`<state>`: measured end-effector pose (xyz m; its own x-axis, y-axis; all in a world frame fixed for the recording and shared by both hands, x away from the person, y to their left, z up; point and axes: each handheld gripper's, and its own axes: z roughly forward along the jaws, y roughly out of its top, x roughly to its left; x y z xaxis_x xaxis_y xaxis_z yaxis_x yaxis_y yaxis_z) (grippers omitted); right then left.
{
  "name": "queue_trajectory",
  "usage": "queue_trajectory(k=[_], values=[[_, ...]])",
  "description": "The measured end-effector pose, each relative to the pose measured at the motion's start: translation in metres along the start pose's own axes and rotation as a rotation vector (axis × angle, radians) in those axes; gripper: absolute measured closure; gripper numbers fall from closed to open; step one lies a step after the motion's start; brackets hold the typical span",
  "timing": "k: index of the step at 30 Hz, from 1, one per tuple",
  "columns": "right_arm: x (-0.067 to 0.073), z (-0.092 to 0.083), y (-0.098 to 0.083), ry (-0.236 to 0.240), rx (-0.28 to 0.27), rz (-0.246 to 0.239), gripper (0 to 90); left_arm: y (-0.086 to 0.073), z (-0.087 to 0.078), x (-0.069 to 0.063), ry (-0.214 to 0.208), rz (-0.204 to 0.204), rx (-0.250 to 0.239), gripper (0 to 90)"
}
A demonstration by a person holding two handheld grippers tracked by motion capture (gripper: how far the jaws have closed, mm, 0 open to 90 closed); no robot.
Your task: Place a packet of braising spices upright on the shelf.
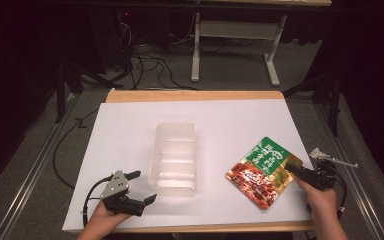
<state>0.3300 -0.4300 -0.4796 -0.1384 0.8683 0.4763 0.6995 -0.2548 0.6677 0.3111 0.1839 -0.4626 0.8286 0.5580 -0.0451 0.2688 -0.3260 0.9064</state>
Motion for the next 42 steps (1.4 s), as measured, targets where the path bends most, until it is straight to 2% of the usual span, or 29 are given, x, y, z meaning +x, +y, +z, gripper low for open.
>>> queue_trajectory(k=[3, 7, 10, 13, 17, 25, 30, 36, 42], values=[[-0.001, 0.0, 0.0, -0.01, 0.011, 0.014, 64.1, 0.001, -0.001, 0.0, 0.001, 0.002, -0.01, 4.9], [0.003, -0.002, -0.001, -0.037, -0.012, -0.011, 75.5, 0.0, 0.0, 0.001, 0.001, -0.002, -0.005, 5.0], [0.003, -0.003, -0.002, -0.04, -0.021, -0.024, 77.6, 0.0, 0.001, 0.001, 0.0, -0.003, 0.001, 5.0], [0.004, -0.004, -0.002, -0.041, -0.036, -0.04, 85.2, 0.0, 0.001, -0.002, 0.002, -0.001, 0.002, 5.0], [0.006, -0.005, -0.003, -0.033, -0.041, -0.067, 89.5, 0.0, 0.001, 0.0, 0.012, -0.006, -0.003, 5.0], [0.007, -0.007, -0.004, -0.021, -0.062, -0.076, 90.0, 0.0, 0.002, -0.001, 0.01, 0.0, 0.0, 5.1], [0.008, -0.01, -0.005, -0.019, -0.095, -0.105, 90.0, 0.0, 0.0, 0.0, 0.015, -0.001, -0.006, 5.1], [0.01, -0.016, -0.005, -0.007, -0.138, -0.117, 90.0, 0.0, 0.001, 0.0, 0.014, 0.0, -0.001, 5.1], [0.021, -0.024, -0.004, 0.003, -0.19, -0.153, 90.0, 0.001, 0.0, 0.0, 0.017, 0.001, -0.006, 5.1]])
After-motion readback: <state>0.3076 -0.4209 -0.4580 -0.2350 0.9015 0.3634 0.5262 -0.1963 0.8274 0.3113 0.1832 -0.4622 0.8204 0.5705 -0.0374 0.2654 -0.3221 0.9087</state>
